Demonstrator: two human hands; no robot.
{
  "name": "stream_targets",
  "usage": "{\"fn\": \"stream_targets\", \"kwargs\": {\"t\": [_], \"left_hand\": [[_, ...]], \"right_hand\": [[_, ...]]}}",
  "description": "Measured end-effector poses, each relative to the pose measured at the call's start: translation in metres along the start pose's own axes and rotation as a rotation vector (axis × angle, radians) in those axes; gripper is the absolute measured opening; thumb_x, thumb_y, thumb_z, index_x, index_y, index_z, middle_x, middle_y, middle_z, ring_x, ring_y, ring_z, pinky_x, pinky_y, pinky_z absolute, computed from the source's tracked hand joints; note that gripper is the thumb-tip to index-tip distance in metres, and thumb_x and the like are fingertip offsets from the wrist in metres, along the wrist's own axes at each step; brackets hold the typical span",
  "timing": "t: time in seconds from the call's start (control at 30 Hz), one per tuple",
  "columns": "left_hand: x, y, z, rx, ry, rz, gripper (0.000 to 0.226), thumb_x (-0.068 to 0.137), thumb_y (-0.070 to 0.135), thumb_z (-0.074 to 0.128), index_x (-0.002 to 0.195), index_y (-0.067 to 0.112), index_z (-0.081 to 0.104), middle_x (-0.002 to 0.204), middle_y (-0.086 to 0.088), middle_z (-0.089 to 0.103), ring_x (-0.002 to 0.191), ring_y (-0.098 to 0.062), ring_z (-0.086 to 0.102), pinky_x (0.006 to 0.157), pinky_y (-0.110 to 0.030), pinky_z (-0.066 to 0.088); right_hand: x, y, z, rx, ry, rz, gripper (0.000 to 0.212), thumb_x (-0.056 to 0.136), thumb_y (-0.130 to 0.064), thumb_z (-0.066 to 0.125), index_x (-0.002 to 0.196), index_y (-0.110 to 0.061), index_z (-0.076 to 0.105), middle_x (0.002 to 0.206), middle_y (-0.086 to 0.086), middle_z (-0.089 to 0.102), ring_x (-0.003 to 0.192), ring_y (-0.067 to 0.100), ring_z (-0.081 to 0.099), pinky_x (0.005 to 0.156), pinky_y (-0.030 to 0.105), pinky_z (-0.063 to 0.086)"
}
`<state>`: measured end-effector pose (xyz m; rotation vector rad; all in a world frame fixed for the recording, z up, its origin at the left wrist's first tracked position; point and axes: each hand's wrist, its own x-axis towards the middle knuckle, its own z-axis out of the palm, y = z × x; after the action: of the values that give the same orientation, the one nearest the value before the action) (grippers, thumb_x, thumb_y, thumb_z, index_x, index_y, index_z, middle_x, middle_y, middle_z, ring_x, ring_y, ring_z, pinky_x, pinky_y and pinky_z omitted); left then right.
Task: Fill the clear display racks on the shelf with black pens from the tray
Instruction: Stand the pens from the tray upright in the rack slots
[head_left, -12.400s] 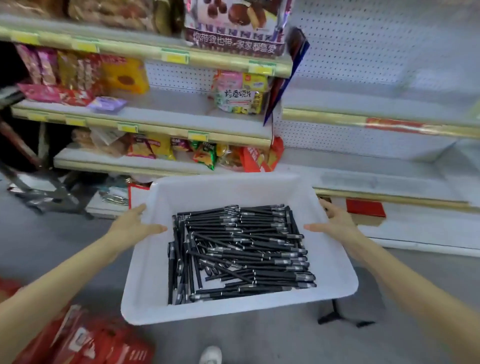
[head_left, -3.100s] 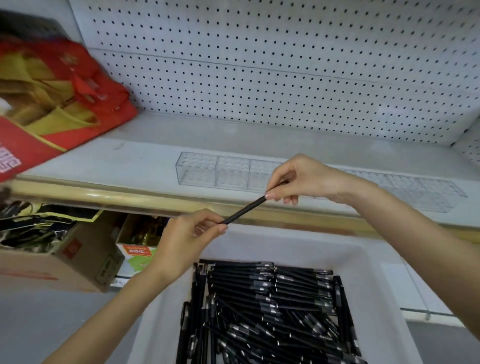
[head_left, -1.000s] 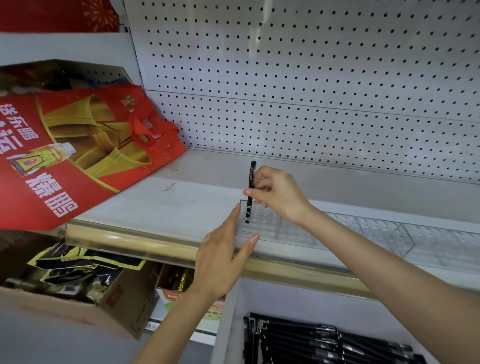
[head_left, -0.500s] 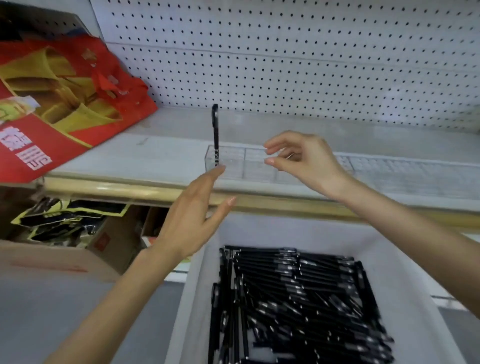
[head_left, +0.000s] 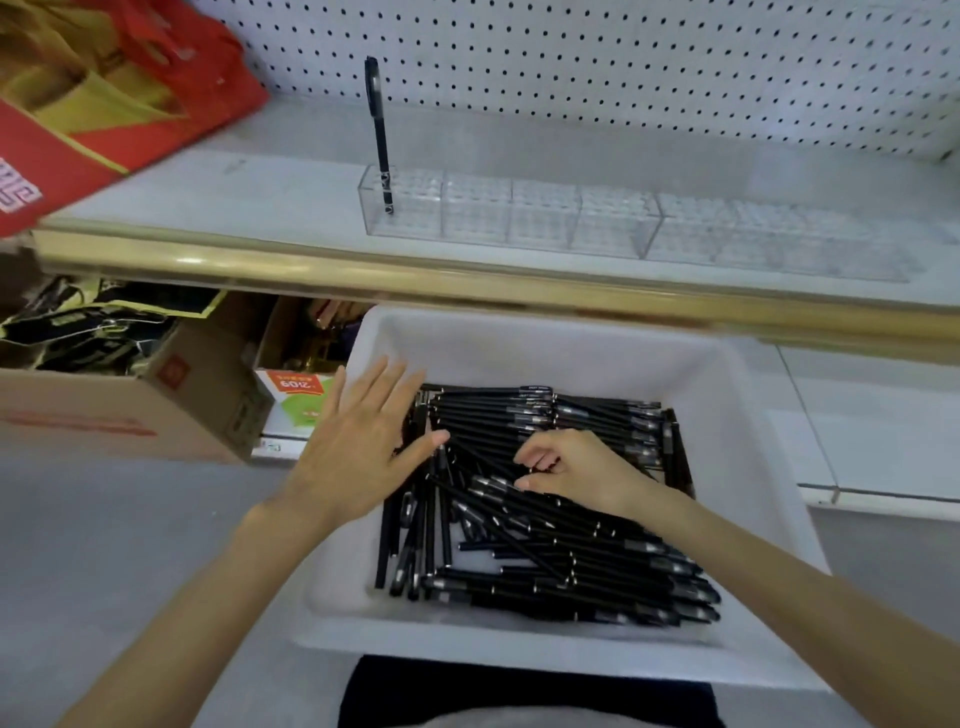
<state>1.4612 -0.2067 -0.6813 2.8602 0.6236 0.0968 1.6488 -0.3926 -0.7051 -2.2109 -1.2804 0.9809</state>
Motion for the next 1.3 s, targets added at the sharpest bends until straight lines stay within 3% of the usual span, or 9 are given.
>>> {"fn": "stream_targets", "kwargs": {"t": [0.3, 0.43, 0.6, 0.77, 0.87, 0.93, 1.03, 1.13, 1.3], "left_hand": [[-0.016, 0.000, 0.009, 0.035, -0.024, -0.037, 0.090, 0.085, 0.077, 0.001, 0.150, 0.022, 0.031, 0.156, -0.003, 0.030, 0.147, -0.017, 0.018, 0.119, -0.051, 0.011], [-0.015, 0.002, 0.007, 0.008, -0.019, -0.040, 0.093, 0.082, 0.079, -0.003, 0.150, 0.024, 0.028, 0.157, 0.001, 0.025, 0.147, -0.015, 0.015, 0.120, -0.048, 0.006], [-0.016, 0.001, 0.009, -0.039, 0.008, -0.032, 0.084, 0.086, 0.075, 0.009, 0.150, 0.025, 0.030, 0.157, 0.002, 0.027, 0.147, -0.013, 0.016, 0.120, -0.047, 0.004], [-0.014, 0.004, 0.004, -0.179, 0.103, 0.017, 0.069, 0.091, 0.066, 0.024, 0.142, 0.024, 0.044, 0.147, 0.006, 0.044, 0.141, -0.007, 0.028, 0.120, -0.043, -0.003], [-0.011, 0.011, -0.002, -0.207, 0.063, 0.144, 0.061, 0.091, 0.063, 0.033, 0.126, 0.021, 0.062, 0.123, 0.007, 0.065, 0.118, -0.009, 0.056, 0.114, -0.041, 0.028], [-0.010, 0.017, -0.009, -0.227, 0.039, 0.163, 0.052, 0.090, 0.059, 0.043, 0.115, 0.022, 0.069, 0.104, 0.009, 0.071, 0.094, -0.010, 0.066, 0.084, -0.026, 0.048], [-0.007, 0.020, -0.014, -0.279, 0.098, 0.142, 0.025, 0.088, 0.036, 0.063, 0.109, 0.025, 0.072, 0.093, 0.015, 0.071, 0.079, -0.005, 0.065, 0.066, -0.013, 0.045], [0.001, 0.023, -0.020, -0.406, 0.109, 0.029, 0.018, 0.085, 0.027, 0.070, 0.103, 0.028, 0.074, 0.084, 0.024, 0.067, 0.071, 0.007, 0.061, 0.069, -0.023, 0.053], [0.021, 0.041, -0.030, -0.641, 0.157, -0.096, 0.013, 0.080, 0.023, 0.076, 0.089, 0.032, 0.072, 0.080, 0.016, 0.070, 0.079, 0.004, 0.063, 0.072, -0.014, 0.050]], "right_hand": [[0.012, 0.000, 0.030, -0.029, 0.007, 0.058, 0.038, 0.081, -0.031, 0.076, 0.111, -0.011, 0.065, 0.096, -0.002, 0.057, 0.087, 0.011, 0.057, 0.079, 0.019, 0.046], [0.018, -0.002, 0.037, -0.030, 0.037, 0.081, 0.024, 0.078, -0.033, 0.078, 0.090, -0.016, 0.067, 0.087, -0.004, 0.060, 0.082, 0.012, 0.058, 0.076, 0.022, 0.047], [0.020, -0.001, 0.039, 0.018, 0.010, 0.075, 0.024, 0.075, -0.036, 0.079, 0.068, -0.031, 0.057, 0.079, -0.010, 0.063, 0.084, 0.011, 0.059, 0.091, 0.034, 0.045], [0.011, -0.020, 0.019, 0.188, -0.022, -0.025, 0.018, 0.083, -0.026, 0.074, 0.077, -0.024, 0.057, 0.077, -0.004, 0.067, 0.074, 0.010, 0.065, 0.077, 0.029, 0.054], [0.007, -0.038, 0.000, 0.279, -0.035, -0.109, 0.012, 0.084, -0.016, 0.072, 0.080, -0.016, 0.060, 0.072, -0.001, 0.067, 0.061, 0.003, 0.064, 0.061, 0.022, 0.054], [0.005, -0.049, -0.015, 0.322, 0.006, -0.134, 0.009, 0.083, -0.012, 0.073, 0.082, -0.012, 0.064, 0.071, -0.002, 0.066, 0.056, 0.000, 0.060, 0.054, 0.016, 0.049], [0.003, -0.058, -0.039, 0.391, 0.028, -0.133, 0.009, 0.080, -0.010, 0.076, 0.083, -0.008, 0.068, 0.075, 0.003, 0.068, 0.060, 0.007, 0.063, 0.059, 0.020, 0.053], [0.002, -0.063, -0.059, 0.507, 0.072, -0.142, 0.010, 0.078, -0.001, 0.075, 0.082, -0.006, 0.067, 0.071, 0.002, 0.068, 0.058, 0.008, 0.063, 0.060, 0.019, 0.053], [0.003, -0.079, -0.086, 0.938, 0.207, -0.107, 0.016, 0.074, -0.001, 0.073, 0.088, -0.004, 0.066, 0.074, 0.005, 0.068, 0.066, 0.010, 0.064, 0.064, 0.018, 0.052]]}}
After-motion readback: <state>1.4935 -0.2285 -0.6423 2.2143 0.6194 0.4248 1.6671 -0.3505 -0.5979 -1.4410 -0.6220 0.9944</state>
